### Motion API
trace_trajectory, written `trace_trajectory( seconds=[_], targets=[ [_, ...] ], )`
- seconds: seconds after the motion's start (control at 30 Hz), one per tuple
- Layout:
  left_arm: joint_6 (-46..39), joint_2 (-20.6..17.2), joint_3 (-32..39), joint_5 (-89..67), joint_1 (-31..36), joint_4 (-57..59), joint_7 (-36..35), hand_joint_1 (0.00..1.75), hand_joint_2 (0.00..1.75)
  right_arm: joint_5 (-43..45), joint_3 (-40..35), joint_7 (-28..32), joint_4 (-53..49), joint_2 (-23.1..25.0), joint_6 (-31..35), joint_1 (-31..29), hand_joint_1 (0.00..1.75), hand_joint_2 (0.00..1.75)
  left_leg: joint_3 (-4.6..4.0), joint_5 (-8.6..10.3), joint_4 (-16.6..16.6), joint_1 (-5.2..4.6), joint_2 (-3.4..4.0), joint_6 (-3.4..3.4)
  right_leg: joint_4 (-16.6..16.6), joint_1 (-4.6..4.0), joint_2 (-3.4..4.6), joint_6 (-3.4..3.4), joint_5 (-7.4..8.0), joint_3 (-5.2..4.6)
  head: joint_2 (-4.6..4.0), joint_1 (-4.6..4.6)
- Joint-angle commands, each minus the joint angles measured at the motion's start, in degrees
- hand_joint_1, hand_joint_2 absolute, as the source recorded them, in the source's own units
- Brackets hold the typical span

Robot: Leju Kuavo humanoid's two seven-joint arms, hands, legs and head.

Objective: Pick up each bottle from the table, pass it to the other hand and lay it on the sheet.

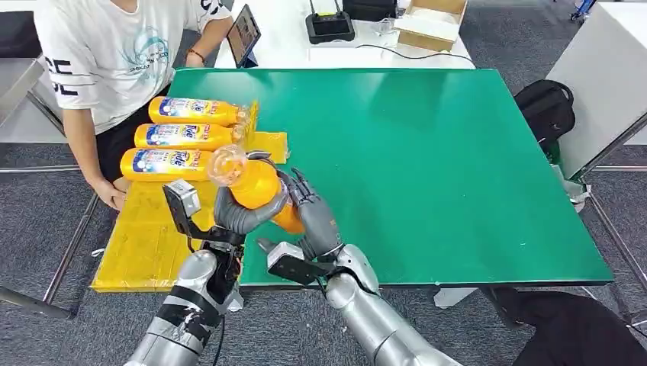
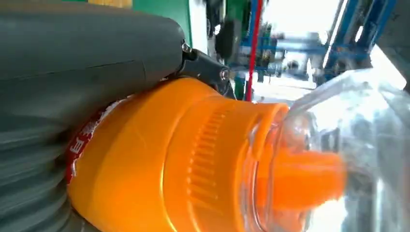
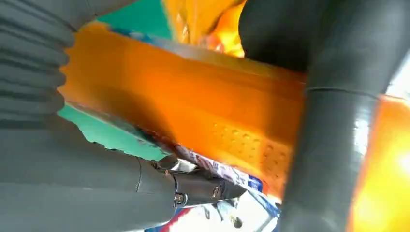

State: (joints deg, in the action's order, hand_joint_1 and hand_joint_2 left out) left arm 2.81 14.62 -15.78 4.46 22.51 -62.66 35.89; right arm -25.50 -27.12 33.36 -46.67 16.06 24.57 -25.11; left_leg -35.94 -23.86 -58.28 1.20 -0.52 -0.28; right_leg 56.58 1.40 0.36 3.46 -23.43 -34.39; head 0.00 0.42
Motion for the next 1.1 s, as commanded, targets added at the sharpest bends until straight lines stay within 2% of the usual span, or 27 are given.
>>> trace_trajectory(
  seconds=[0.03, 0.07, 0.13, 0.33, 0.53, 0.67, 0.73, 0.83, 1.07, 1.1],
  targets=[
    [-2.8, -1.0, 2.8, -1.0, 3.6, 3.3, 0.3, 1.75, 1.75, 1.5, -0.5, 1.4, -3.8, -1.6, -0.8, 0.4, 0.00, 0.00, 0.30, -0.13, 0.0, 0.04, 0.10, 0.08, 0.0, -0.09, 0.00, -0.25, -0.09, 0.29, 0.00, 0.00],
    [-4.4, -0.8, 3.2, -1.2, 3.6, 3.3, 0.4, 1.75, 1.75, 2.1, 0.0, 1.4, -4.6, -1.5, -0.5, 0.9, 0.00, 0.00, 0.09, -0.03, 0.0, 0.02, 0.03, 0.03, 0.0, -0.05, -0.02, -0.11, -0.02, 0.06, 0.00, -0.02],
    [-9.0, -0.9, 5.4, -2.3, 3.9, 3.7, 1.7, 1.75, 1.75, 5.0, 2.1, 2.2, -8.0, -1.6, 0.1, 2.3, 0.00, 0.00, 0.23, -0.07, 0.0, 0.04, -0.10, 0.08, -0.1, -0.09, -0.21, -0.21, -0.10, 0.26, 0.00, 0.00],
    [-17.7, -2.6, 10.3, -6.1, 4.7, 4.8, 4.1, 1.75, 1.75, 10.0, 6.7, 2.7, -17.3, -2.4, 2.1, 5.2, 0.00, 0.00, 0.13, -0.04, 0.0, 0.01, -0.02, 0.05, 0.0, -0.05, -0.09, -0.16, -0.06, 0.11, 0.00, 0.00],
    [-24.7, -3.9, 11.0, -12.4, 4.4, 4.7, 4.1, 1.75, 1.75, 11.4, 7.2, 3.2, -21.2, -2.6, 3.5, 6.7, 0.00, 0.00, 0.14, -0.06, 0.0, 0.00, 0.05, 0.05, 0.0, -0.04, -0.02, -0.15, -0.05, 0.11, 0.00, 0.00],
    [-36.9, -7.1, 7.5, -27.5, 6.8, 10.9, 4.1, 1.75, 1.75, 10.9, 7.3, 4.8, -25.7, -3.2, 7.5, 8.1, 0.00, 0.00, 0.10, -0.01, 0.0, 0.00, -0.05, 0.04, 0.0, -0.03, -0.11, -0.13, -0.05, 0.10, 0.00, 0.00],
    [-42.8, -8.8, 6.8, -44.0, 8.6, 15.5, -0.6, 1.75, 1.75, 10.9, 8.0, 5.5, -28.2, -3.4, 9.9, 8.7, 0.00, 0.00, 0.27, -0.07, 0.1, 0.03, -0.04, 0.06, -0.1, -0.08, -0.13, -0.23, -0.10, 0.27, 0.00, 0.00],
    [-42.8, -6.9, 14.6, -67.0, 8.1, 15.2, -4.3, 1.75, 1.75, 11.1, 8.0, 5.2, -29.7, -3.9, 10.4, 8.7, 0.00, 0.00, 0.13, -0.03, 0.0, 0.01, 0.04, 0.05, 0.0, -0.04, -0.03, -0.15, -0.03, 0.09, 0.00, 0.00],
    [-42.8, -6.9, 14.6, -67.0, 8.1, 15.2, -4.3, 1.75, 1.75, 11.1, 8.0, 5.2, -29.7, -3.9, 10.4, 8.7, 0.00, 0.00, 0.17, -0.08, 0.0, 0.04, 0.05, 0.06, 0.0, -0.08, -0.04, -0.18, -0.07, 0.15, 0.00, 0.00],
    [-42.8, -6.9, 15.8, -75.7, 7.7, 14.0, -6.5, 1.75, 1.75, 11.2, 7.6, 5.2, -29.0, -3.9, 10.3, 8.3, 0.00, 0.00, 0.08, -0.04, 0.0, 0.03, 0.01, 0.03, 0.0, -0.05, -0.06, -0.13, -0.04, 0.05, 0.00, 0.00]
  ],
)
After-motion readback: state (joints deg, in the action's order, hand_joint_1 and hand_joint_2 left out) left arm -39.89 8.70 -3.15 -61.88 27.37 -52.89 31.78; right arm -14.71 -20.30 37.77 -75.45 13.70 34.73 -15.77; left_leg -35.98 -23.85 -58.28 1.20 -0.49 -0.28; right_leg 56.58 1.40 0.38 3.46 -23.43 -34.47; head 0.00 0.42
